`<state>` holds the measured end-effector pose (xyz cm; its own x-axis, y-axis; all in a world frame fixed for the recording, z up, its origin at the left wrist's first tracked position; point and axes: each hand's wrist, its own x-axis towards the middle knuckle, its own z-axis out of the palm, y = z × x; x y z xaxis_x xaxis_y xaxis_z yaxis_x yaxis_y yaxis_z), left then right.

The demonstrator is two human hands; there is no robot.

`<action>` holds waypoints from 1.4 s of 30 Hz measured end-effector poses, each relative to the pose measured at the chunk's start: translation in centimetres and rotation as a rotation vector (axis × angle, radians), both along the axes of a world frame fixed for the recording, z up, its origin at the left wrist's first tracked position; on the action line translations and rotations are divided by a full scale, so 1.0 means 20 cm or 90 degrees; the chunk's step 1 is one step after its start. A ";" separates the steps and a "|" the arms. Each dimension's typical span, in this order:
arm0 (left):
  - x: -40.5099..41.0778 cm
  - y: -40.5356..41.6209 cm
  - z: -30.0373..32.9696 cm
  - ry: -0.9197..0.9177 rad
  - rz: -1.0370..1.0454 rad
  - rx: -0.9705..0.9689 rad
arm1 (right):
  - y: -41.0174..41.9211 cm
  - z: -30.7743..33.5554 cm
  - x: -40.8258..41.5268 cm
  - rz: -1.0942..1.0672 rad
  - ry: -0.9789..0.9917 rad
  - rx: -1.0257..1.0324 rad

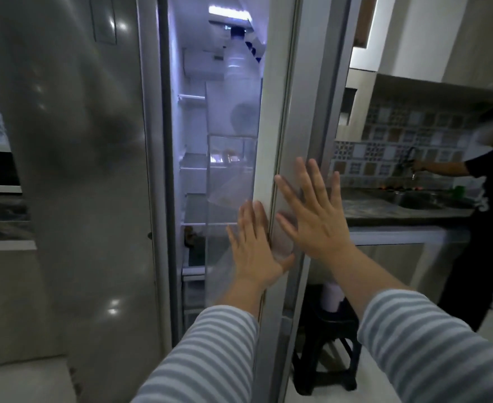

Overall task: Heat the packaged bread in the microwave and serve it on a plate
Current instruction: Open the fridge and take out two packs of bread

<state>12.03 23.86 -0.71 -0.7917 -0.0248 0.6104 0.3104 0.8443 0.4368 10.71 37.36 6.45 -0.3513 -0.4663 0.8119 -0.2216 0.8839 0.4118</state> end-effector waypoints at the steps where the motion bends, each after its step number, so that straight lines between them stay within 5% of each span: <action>1: 0.02 0.06 0.00 -0.011 0.002 -0.005 | 0.07 0.00 0.02 -0.006 -0.003 0.002; 11: 0.09 0.72 -0.02 -0.052 0.095 -0.006 | 0.62 -0.01 0.12 -0.006 -0.021 0.149; 25: 0.10 1.08 -0.04 -0.068 0.135 -0.027 | 0.92 -0.03 0.13 0.049 -0.111 0.070; 31: 0.16 0.71 -0.11 -0.026 0.132 -0.183 | 0.77 -0.10 0.20 0.136 -0.153 -0.035; 36: 0.23 0.16 -0.08 -0.070 0.269 -0.159 | 0.44 -0.21 0.18 0.242 -0.221 -0.078; 42: 0.14 -0.42 0.03 -0.111 0.198 -0.151 | -0.12 -0.27 0.07 0.299 -0.337 -0.123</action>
<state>14.81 15.39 -0.09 -0.8603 -0.1538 0.4861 -0.0360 0.9694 0.2430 12.14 35.01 1.10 -0.5178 -0.5302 0.6714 -0.7208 0.6931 -0.0086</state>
